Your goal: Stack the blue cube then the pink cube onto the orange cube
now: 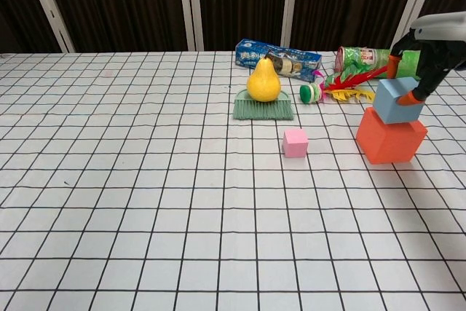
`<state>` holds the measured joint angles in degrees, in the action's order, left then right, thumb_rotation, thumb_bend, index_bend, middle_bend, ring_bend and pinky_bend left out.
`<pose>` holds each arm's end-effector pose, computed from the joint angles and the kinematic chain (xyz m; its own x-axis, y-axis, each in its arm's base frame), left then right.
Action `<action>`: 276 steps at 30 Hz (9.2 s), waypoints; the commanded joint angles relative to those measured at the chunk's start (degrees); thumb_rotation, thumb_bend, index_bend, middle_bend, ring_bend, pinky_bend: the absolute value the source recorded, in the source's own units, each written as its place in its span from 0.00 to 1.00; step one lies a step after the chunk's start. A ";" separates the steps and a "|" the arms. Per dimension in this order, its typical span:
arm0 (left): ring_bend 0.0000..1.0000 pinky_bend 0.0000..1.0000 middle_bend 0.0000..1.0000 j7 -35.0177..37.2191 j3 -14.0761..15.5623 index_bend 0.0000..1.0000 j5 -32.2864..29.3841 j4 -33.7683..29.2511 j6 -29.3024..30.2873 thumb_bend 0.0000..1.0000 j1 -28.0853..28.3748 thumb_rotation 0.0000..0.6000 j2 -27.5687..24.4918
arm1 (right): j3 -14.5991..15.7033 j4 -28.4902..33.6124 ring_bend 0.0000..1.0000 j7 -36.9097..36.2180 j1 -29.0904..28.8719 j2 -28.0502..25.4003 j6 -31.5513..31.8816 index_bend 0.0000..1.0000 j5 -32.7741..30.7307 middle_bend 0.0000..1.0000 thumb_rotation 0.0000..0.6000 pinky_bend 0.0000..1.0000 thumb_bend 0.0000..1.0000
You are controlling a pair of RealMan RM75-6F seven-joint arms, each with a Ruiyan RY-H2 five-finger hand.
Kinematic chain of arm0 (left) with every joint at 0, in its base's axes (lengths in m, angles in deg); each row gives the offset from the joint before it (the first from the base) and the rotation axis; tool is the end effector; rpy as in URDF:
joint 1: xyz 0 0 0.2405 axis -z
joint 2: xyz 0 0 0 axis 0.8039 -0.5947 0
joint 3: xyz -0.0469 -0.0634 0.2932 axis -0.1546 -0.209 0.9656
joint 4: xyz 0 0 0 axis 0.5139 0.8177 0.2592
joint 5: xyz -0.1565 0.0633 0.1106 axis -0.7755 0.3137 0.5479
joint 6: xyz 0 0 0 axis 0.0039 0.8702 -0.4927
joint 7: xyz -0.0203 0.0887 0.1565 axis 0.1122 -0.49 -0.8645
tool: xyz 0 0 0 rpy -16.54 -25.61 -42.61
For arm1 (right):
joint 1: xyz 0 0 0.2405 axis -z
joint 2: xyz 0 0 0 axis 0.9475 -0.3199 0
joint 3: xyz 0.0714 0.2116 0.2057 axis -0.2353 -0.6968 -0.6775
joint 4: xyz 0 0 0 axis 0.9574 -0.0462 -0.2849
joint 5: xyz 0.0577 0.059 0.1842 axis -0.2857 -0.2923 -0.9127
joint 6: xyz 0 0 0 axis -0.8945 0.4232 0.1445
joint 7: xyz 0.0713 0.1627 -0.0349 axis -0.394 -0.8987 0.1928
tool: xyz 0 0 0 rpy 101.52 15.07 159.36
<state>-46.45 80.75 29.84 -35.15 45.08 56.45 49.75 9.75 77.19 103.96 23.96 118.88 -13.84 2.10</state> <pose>-0.3625 0.2161 0.2098 0.4046 -0.1027 0.9087 0.9144 0.0564 -0.4008 -0.2012 -0.4228 0.0912 0.4248 -0.3164 0.8482 -0.8899 0.0261 0.4554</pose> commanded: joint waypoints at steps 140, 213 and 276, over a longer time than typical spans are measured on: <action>0.00 0.00 0.07 2.44 0.54 0.19 -0.44 0.07 -2.68 0.58 0.75 1.00 -1.57 | -1.81 -16.04 1.00 5.70 -10.03 25.35 -0.31 0.33 -8.71 1.00 1.00 0.93 0.33; 0.00 0.00 0.07 5.17 1.13 0.19 0.50 -0.10 -2.04 0.58 0.34 1.00 -2.73 | -9.57 13.00 1.00 18.18 -6.37 1.08 15.31 0.52 -13.95 1.00 1.00 0.93 0.46; 0.00 0.00 0.07 1.06 0.24 0.19 -1.79 -0.78 -2.82 0.58 0.62 1.00 -1.57 | 1.30 2.98 1.00 0.49 -6.82 -12.79 -13.64 0.53 -8.67 1.00 1.00 0.93 0.47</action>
<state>-45.38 81.00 28.07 -35.95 42.28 57.05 48.18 10.69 80.48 104.59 17.42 106.05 -27.13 -6.30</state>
